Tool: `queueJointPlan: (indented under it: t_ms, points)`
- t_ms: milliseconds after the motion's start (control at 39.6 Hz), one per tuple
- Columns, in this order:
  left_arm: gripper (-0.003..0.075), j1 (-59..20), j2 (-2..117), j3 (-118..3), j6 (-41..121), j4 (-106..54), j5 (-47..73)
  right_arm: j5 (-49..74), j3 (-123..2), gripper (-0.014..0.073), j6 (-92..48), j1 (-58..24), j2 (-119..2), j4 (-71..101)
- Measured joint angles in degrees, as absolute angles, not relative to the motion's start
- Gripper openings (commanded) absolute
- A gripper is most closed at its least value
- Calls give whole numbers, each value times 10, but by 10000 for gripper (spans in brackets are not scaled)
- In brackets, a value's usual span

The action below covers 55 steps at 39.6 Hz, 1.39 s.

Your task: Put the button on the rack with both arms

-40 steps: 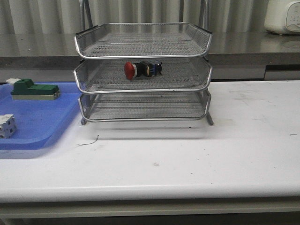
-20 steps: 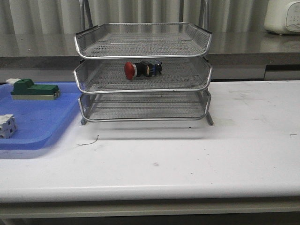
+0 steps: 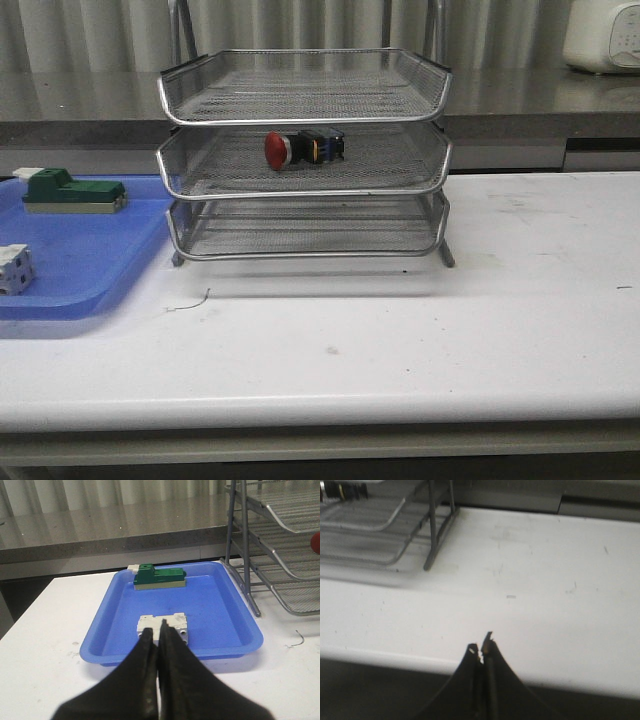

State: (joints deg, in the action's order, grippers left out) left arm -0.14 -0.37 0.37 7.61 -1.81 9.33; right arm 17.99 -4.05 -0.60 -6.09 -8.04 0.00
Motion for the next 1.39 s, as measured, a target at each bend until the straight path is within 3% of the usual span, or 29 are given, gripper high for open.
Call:
queueJointPlan:
  t_ms: [454, 1389]
  points:
    - [-19, -1, -4, 4, 76, -18, 93, 133, 17, -60, -6, -47, 4, 0]
    - [-19, -1, -4, 4, 76, -18, 93, 129, 17, -60, -6, -33, 5, 0]
